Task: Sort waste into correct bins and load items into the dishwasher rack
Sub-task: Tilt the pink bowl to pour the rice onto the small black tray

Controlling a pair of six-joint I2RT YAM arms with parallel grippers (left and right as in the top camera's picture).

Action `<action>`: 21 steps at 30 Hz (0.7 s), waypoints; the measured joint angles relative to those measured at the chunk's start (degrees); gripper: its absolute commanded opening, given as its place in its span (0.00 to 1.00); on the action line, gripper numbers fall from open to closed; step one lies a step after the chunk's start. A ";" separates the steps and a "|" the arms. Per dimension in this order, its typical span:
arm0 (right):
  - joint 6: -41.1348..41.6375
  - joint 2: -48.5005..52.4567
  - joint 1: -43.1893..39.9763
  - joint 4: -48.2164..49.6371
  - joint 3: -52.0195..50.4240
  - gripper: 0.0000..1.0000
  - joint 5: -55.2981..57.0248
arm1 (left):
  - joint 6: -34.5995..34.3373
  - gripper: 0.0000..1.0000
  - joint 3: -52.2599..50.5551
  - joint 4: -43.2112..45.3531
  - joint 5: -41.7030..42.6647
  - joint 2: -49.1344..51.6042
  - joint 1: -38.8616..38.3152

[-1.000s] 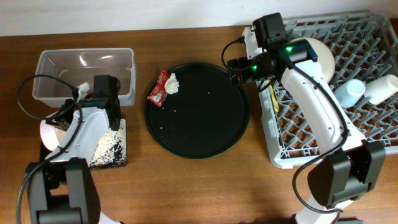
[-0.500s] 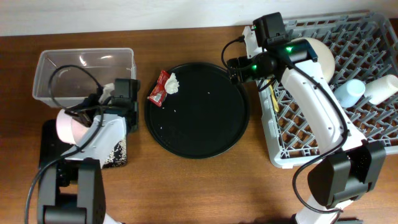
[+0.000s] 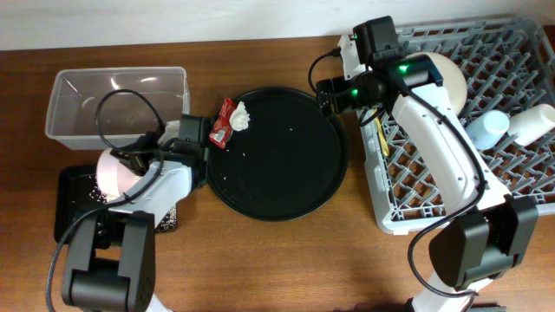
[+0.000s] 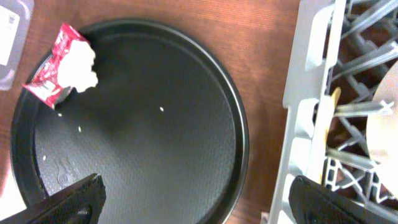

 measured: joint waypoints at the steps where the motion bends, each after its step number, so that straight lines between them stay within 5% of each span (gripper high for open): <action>1: -0.02 0.00 -0.04 -0.35 0.00 0.98 0.00 | 0.02 0.00 -0.28 -0.02 0.26 -0.02 0.20; 7: -0.02 0.00 -0.28 0.48 0.00 0.98 0.00 | 1.75 0.00 -1.22 6.67 0.00 -0.63 5.70; 21: -0.02 0.00 -0.61 0.33 -0.02 0.98 0.00 | 2.64 0.00 -1.38 17.53 -0.63 -5.29 0.85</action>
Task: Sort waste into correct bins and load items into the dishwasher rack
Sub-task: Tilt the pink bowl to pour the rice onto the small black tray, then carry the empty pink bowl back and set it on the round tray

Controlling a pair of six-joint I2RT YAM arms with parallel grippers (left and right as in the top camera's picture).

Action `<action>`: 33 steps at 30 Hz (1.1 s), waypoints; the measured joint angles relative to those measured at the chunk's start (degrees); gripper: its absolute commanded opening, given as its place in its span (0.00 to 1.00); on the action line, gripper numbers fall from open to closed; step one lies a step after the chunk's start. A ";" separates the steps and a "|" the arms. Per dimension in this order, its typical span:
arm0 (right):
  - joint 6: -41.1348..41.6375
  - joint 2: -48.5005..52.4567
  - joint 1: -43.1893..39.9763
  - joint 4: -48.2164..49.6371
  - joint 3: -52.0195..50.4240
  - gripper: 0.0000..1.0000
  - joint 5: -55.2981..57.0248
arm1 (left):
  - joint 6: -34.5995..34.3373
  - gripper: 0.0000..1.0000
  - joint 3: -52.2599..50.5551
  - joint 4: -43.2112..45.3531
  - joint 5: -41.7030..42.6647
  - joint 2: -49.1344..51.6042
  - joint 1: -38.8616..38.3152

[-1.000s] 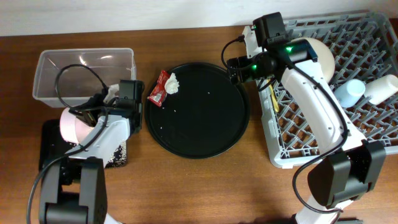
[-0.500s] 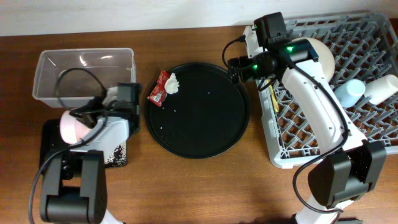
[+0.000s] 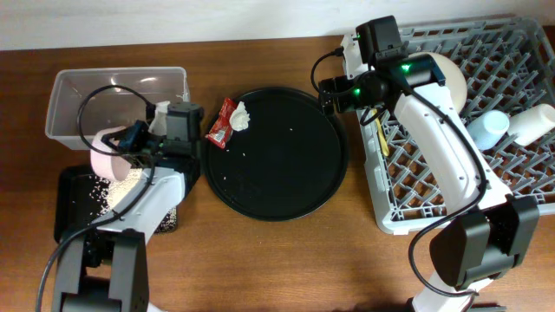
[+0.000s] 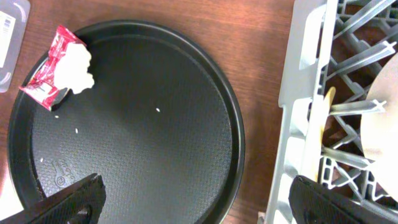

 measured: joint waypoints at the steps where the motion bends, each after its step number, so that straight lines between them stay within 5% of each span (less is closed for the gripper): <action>1: 0.04 0.00 0.00 -0.11 0.02 0.98 0.00 | -1.11 0.00 -0.04 2.08 -1.25 -0.02 -0.48; 14: 0.00 0.00 0.00 -0.96 0.00 0.98 0.00 | -2.49 0.00 -0.33 26.93 -7.17 -7.32 -11.91; 27: 0.00 0.00 0.00 -2.01 0.00 0.98 0.02 | -3.23 0.00 -0.33 29.40 0.98 -7.45 -19.19; 33: 0.00 0.00 0.00 -3.13 0.02 0.98 0.02 | -13.16 0.00 0.46 19.21 9.46 -7.50 -24.55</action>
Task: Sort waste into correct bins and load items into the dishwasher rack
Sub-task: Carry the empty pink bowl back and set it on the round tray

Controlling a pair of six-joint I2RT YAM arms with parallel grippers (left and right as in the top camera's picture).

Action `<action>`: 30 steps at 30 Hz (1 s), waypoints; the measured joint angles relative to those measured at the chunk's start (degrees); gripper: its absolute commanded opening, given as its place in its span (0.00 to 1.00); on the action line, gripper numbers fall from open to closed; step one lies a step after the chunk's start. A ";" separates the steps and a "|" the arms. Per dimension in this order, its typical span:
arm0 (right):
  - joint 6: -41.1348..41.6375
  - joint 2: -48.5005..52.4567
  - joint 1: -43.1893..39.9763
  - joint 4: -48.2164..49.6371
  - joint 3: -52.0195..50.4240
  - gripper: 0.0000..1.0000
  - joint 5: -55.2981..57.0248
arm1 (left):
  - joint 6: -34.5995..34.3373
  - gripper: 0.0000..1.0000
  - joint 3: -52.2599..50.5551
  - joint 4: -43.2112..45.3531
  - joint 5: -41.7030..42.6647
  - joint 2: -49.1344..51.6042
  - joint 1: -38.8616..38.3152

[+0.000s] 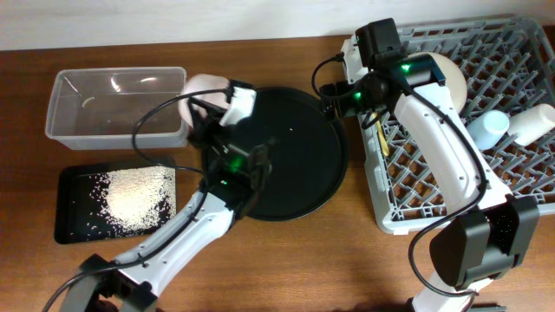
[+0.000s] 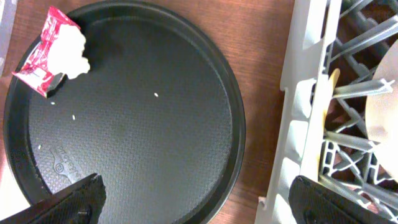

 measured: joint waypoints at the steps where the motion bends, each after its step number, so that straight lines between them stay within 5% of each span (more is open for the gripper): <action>1: 0.00 0.00 0.00 -0.11 -0.02 0.98 0.00 | -2.01 0.00 0.11 -2.60 1.25 0.00 -0.46; 7: 2.84 0.00 -2.34 -1.03 0.00 0.98 -0.02 | -26.97 0.00 3.89 -32.57 20.31 0.00 -1.90; 13: 5.97 0.00 -14.12 -2.78 -0.02 0.98 -2.29 | -37.66 0.00 5.86 -37.86 39.76 -0.02 -1.25; 20: 5.86 0.00 -17.07 -6.10 -0.02 0.98 -4.70 | -51.43 0.00 6.25 -43.98 56.57 -0.02 2.99; 30: 3.54 0.00 -11.30 -8.15 -0.02 0.98 -6.34 | -61.90 0.02 6.47 -45.11 63.80 5.42 5.03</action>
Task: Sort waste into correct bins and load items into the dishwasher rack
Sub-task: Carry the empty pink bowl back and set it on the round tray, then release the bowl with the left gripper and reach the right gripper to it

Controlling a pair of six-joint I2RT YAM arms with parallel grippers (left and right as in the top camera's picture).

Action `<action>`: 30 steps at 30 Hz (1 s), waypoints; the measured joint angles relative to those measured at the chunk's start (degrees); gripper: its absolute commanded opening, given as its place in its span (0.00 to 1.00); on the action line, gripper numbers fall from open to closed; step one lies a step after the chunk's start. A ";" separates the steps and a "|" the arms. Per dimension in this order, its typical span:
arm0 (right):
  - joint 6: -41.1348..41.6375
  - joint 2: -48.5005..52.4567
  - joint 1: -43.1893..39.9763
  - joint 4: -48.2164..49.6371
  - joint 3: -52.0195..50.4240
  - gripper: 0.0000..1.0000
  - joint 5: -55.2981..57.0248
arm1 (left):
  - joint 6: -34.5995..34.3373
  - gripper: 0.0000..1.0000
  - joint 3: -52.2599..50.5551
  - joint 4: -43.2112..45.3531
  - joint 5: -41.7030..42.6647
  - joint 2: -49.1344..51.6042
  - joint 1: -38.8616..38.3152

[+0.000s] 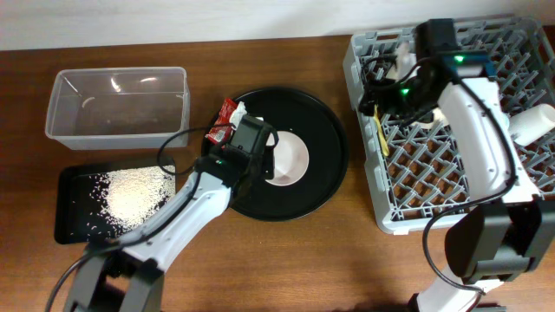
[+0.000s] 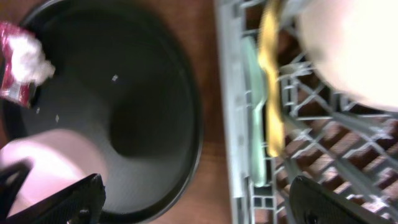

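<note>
A pink bowl (image 1: 288, 159) sits upright in the middle of the round black tray (image 1: 325, 178). My left gripper (image 1: 265, 156) is at its left rim, shut on it. A red wrapper with a white tissue wad (image 1: 227, 122) lies on the tray's upper left edge. My right gripper (image 1: 387, 90) hovers open over the left edge of the grey dishwasher rack (image 1: 408, 195). In the right wrist view the gripper (image 2: 199, 205) holds nothing. That view shows the bowl (image 2: 53, 158), the wrapper (image 2: 18, 65), and a yellow utensil (image 2: 270, 93) and a green utensil (image 2: 252, 124) in the rack.
A clear plastic bin (image 1: 117, 108) stands at the back left. In front of it a black rectangular tray (image 1: 78, 227) holds spilled rice. A white cup (image 1: 536, 121) lies in the rack's right side, and a cream plate (image 2: 354, 50) stands in the rack.
The left gripper and the pink bowl were at the round tray's upper left by the bin; the bowl now rests on the tray's middle. The right gripper has moved right, over the rack's edge.
First the left gripper held the pink bowl over the black rectangular tray. Then the bowl was higher, near the clear bin. A second ago rice lay heaped on the rectangular tray and the bowl was beside the bin's right end. Now it stands on the round tray.
</note>
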 measured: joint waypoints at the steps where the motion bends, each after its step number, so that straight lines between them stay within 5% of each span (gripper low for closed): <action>1: -0.59 0.00 0.81 -0.42 0.00 0.98 -0.02 | -0.26 0.03 0.00 0.17 0.17 0.87 0.02; 6: -2.47 0.00 5.68 -1.22 0.00 0.98 -0.11 | -1.11 0.05 0.00 1.18 0.55 1.77 1.01; 9: -2.69 0.00 6.78 -1.25 0.00 0.98 -0.22 | -1.40 0.17 0.00 1.01 0.87 1.77 2.62; 17: -2.73 0.00 8.15 -2.14 0.00 0.98 -0.22 | -1.88 0.26 0.00 1.31 1.07 1.79 4.39; 22: -2.78 0.00 9.99 -1.75 -2.23 0.98 -0.22 | -0.48 0.54 1.18 0.50 -0.46 1.81 4.39; 29: -3.06 0.00 14.84 4.48 -9.79 0.90 -0.24 | 4.63 0.60 11.80 -7.13 -9.88 0.09 4.81; 30: -3.08 0.00 15.96 5.53 -9.88 0.89 -0.24 | 5.09 0.71 12.76 -8.59 -11.08 -0.87 5.42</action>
